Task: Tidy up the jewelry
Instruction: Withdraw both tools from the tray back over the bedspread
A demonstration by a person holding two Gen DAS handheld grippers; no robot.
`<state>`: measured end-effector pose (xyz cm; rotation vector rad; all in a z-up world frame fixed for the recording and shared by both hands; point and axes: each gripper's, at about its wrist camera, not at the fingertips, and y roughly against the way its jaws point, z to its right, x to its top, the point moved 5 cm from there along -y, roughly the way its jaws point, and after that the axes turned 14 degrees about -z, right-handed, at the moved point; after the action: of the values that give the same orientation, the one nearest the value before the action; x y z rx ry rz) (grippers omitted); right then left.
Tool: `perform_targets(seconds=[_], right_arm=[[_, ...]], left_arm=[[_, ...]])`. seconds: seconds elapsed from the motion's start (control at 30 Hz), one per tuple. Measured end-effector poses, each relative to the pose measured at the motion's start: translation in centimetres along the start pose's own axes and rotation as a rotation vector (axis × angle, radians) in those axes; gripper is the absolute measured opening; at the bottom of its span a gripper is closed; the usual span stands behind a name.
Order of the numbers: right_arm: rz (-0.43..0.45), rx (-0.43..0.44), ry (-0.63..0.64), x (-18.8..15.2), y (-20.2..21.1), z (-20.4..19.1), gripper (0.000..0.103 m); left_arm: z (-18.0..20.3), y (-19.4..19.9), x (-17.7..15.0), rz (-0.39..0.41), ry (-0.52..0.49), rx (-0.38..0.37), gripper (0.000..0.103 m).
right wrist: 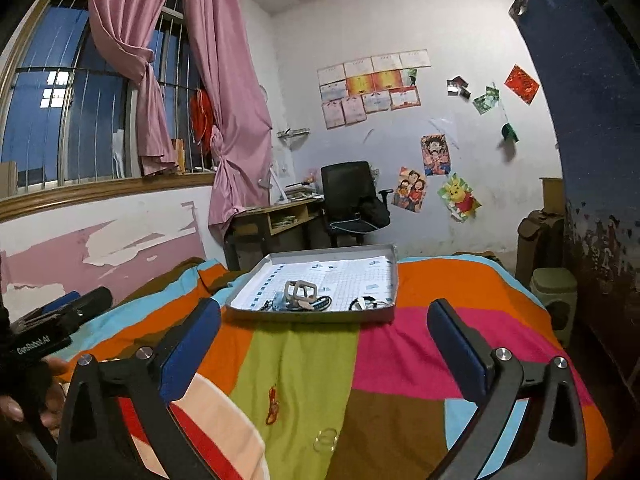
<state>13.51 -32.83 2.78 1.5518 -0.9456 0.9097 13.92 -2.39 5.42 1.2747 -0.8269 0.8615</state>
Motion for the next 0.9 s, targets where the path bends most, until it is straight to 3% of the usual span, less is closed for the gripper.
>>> perform_targets(seconds=[0.23,0.47,0.77,0.9], right_arm=[[0.017,-0.013,-0.025,-2.2,3.7,-0.4,0.102],[-0.024,-0.028,-0.035,-5.1,6.3,-1.4,0.102],[-0.124,-0.052,-0.036,-8.4,6.3,-2.1,0.102],[-0.125,-0.064,-0.035,-8.7,6.4,-2.0,0.102]], left_arm=[[-1.1,2.6,-2.2,-0.009,-0.006,0.012,0.103],[-1.9,4.4,-4.5,-0.031,-0.008,0.009,0.103],[-2.8,4.8,-7.0,-0.077,0.015,0.006,0.103],[-2.7,4.6,-7.3,-0.081,0.011,0.012,0.103]])
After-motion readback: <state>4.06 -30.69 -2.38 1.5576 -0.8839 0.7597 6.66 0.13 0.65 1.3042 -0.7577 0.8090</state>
